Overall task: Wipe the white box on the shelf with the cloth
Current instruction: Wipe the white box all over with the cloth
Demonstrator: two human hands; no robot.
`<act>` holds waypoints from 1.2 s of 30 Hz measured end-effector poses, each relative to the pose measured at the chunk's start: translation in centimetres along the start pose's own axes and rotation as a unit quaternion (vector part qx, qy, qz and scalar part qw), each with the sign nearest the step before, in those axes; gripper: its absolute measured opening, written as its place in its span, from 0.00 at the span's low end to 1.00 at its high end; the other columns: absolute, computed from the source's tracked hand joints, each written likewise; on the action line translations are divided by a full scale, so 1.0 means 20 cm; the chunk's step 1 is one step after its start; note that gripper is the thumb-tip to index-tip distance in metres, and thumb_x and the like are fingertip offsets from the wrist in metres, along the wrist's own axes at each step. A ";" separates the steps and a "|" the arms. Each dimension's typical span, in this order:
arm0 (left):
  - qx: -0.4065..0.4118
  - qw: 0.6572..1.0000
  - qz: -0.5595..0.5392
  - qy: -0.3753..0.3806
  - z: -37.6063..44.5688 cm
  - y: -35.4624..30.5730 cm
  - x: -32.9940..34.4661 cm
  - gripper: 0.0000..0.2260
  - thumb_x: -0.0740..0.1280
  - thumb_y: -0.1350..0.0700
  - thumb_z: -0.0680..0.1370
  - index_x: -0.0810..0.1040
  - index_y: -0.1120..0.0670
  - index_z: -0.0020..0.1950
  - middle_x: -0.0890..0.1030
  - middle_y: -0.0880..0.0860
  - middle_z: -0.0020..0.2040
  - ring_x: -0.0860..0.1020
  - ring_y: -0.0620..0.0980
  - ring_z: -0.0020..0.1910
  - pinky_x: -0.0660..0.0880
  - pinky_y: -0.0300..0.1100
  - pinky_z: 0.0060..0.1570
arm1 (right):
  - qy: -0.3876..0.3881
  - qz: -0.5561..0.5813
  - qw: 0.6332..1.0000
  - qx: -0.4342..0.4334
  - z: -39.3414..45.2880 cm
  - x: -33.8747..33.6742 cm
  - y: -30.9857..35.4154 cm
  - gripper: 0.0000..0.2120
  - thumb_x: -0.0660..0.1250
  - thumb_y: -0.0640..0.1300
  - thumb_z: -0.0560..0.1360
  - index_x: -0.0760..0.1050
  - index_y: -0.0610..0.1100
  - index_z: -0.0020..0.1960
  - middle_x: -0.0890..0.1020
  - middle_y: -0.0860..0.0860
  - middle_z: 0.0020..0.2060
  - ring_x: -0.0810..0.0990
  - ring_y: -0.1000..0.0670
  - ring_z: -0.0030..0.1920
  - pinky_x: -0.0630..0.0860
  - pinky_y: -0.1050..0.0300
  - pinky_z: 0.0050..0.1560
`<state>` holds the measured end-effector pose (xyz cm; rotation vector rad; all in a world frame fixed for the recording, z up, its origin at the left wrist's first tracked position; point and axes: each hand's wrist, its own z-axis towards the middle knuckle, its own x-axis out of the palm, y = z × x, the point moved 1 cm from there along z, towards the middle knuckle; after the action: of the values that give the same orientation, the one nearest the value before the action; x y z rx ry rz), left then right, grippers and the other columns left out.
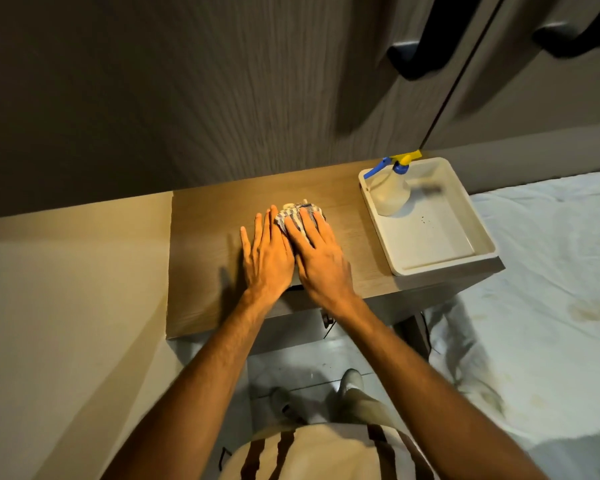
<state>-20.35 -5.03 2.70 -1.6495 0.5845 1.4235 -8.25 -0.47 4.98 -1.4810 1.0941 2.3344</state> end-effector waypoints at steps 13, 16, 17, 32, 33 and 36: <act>0.010 1.000 -0.024 0.004 -0.01 0.01 0.01 0.29 0.53 0.47 0.83 0.51 0.55 0.83 0.52 0.52 0.84 0.48 0.55 0.83 0.38 0.60 0.79 | -0.008 0.051 0.998 -0.035 -0.09 -0.04 -0.06 0.27 0.49 0.54 0.83 0.59 0.50 0.81 0.59 0.48 0.82 0.49 0.44 0.83 0.65 0.40 0.78; 0.008 1.000 -0.024 -0.003 0.01 0.03 0.00 0.26 0.44 0.47 0.84 0.54 0.51 0.83 0.56 0.52 0.84 0.48 0.53 0.83 0.40 0.62 0.81 | 0.022 0.074 0.993 -0.085 0.09 -0.05 -0.20 0.25 0.56 0.50 0.84 0.60 0.52 0.81 0.59 0.49 0.82 0.51 0.46 0.83 0.70 0.48 0.74; -0.002 1.000 -0.030 -0.004 0.01 0.01 -0.01 0.26 0.43 0.47 0.84 0.53 0.51 0.83 0.56 0.52 0.84 0.48 0.52 0.83 0.39 0.59 0.81 | 0.033 0.103 0.992 -0.069 0.14 -0.05 -0.25 0.25 0.57 0.48 0.84 0.60 0.52 0.81 0.59 0.49 0.82 0.52 0.46 0.83 0.70 0.50 0.72; 0.059 0.998 0.023 0.015 0.14 -0.26 -0.01 0.30 0.42 0.44 0.83 0.54 0.54 0.83 0.57 0.54 0.83 0.50 0.53 0.83 0.45 0.59 0.81 | 0.010 0.522 0.780 0.344 -0.01 0.07 -0.41 0.21 0.53 0.47 0.87 0.63 0.52 0.79 0.70 0.48 0.76 0.71 0.46 0.74 0.67 0.62 0.65; 0.054 0.998 0.024 0.007 0.13 -0.26 -0.01 0.30 0.41 0.43 0.82 0.54 0.54 0.83 0.57 0.53 0.83 0.51 0.52 0.83 0.45 0.58 0.81 | 0.028 0.516 0.790 0.330 -0.04 0.07 -0.39 0.22 0.52 0.48 0.87 0.61 0.54 0.80 0.67 0.49 0.78 0.69 0.47 0.75 0.65 0.62 0.65; 0.047 0.998 0.028 -0.006 0.14 -0.27 0.00 0.30 0.41 0.44 0.83 0.54 0.54 0.83 0.57 0.53 0.83 0.52 0.52 0.83 0.46 0.59 0.81 | 0.052 0.507 0.800 0.316 -0.14 0.06 -0.34 0.24 0.51 0.51 0.87 0.54 0.59 0.81 0.64 0.50 0.80 0.68 0.47 0.75 0.68 0.60 0.66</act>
<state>-17.61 0.11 4.42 -1.5606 0.6863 1.4229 -3.41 2.34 -0.04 -0.8081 2.8634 1.8933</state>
